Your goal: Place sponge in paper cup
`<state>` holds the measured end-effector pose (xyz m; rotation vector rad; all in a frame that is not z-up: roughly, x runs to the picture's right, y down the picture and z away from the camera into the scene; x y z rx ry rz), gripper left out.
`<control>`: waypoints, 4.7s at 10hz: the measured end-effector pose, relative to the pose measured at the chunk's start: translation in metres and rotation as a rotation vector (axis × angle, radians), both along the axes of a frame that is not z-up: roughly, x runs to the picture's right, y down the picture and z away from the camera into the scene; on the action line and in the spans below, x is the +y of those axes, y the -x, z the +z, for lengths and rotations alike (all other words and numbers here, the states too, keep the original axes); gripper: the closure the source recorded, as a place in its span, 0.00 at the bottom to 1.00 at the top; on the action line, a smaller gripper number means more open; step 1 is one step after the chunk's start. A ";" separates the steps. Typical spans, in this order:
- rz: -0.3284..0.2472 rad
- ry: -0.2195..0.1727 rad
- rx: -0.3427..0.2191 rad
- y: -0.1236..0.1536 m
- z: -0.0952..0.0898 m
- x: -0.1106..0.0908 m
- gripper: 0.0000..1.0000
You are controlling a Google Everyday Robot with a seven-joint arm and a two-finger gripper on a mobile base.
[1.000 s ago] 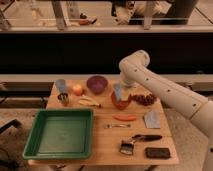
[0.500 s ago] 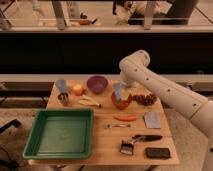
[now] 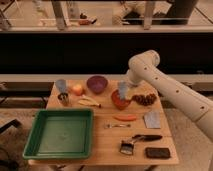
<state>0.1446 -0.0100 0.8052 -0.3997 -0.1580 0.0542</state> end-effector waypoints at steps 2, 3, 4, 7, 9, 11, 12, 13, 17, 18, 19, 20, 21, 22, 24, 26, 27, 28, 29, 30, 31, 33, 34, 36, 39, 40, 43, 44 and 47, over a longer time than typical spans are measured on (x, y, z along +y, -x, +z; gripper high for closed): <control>0.074 -0.008 -0.005 -0.042 0.000 0.001 1.00; 0.107 -0.012 -0.015 -0.060 0.001 0.001 1.00; 0.133 -0.016 -0.028 -0.072 0.005 -0.002 1.00; 0.147 -0.024 -0.062 -0.080 0.025 -0.023 1.00; 0.141 -0.046 -0.080 -0.081 0.041 -0.050 1.00; 0.145 -0.067 -0.087 -0.087 0.048 -0.068 1.00; 0.145 -0.080 -0.092 -0.088 0.049 -0.074 1.00; 0.144 -0.089 -0.092 -0.089 0.052 -0.076 1.00; 0.101 -0.133 -0.097 -0.085 0.067 -0.078 1.00; 0.073 -0.151 -0.098 -0.080 0.073 -0.080 1.00; 0.059 -0.162 -0.095 -0.080 0.074 -0.082 1.00; 0.045 -0.174 -0.090 -0.080 0.076 -0.085 1.00; 0.035 -0.183 -0.086 -0.081 0.078 -0.088 1.00; 0.026 -0.195 -0.079 -0.082 0.080 -0.093 1.00; 0.008 -0.215 -0.060 -0.085 0.085 -0.104 1.00; -0.004 -0.226 -0.041 -0.088 0.092 -0.112 1.00; -0.009 -0.228 -0.035 -0.089 0.093 -0.113 1.00; -0.021 -0.230 -0.021 -0.093 0.097 -0.115 1.00; -0.032 -0.232 -0.015 -0.093 0.099 -0.116 1.00; -0.048 -0.233 -0.010 -0.090 0.101 -0.116 1.00; -0.065 -0.232 -0.005 -0.087 0.104 -0.115 1.00; -0.085 -0.229 -0.004 -0.081 0.109 -0.114 1.00; -0.085 -0.230 -0.004 -0.081 0.110 -0.114 1.00; -0.070 -0.229 -0.009 -0.083 0.113 -0.116 1.00; -0.047 -0.227 -0.011 -0.085 0.117 -0.117 1.00; -0.037 -0.223 -0.012 -0.088 0.118 -0.116 1.00; -0.007 -0.212 -0.017 -0.095 0.120 -0.114 1.00; 0.004 -0.207 -0.023 -0.097 0.119 -0.114 1.00; 0.013 -0.203 -0.030 -0.097 0.116 -0.114 1.00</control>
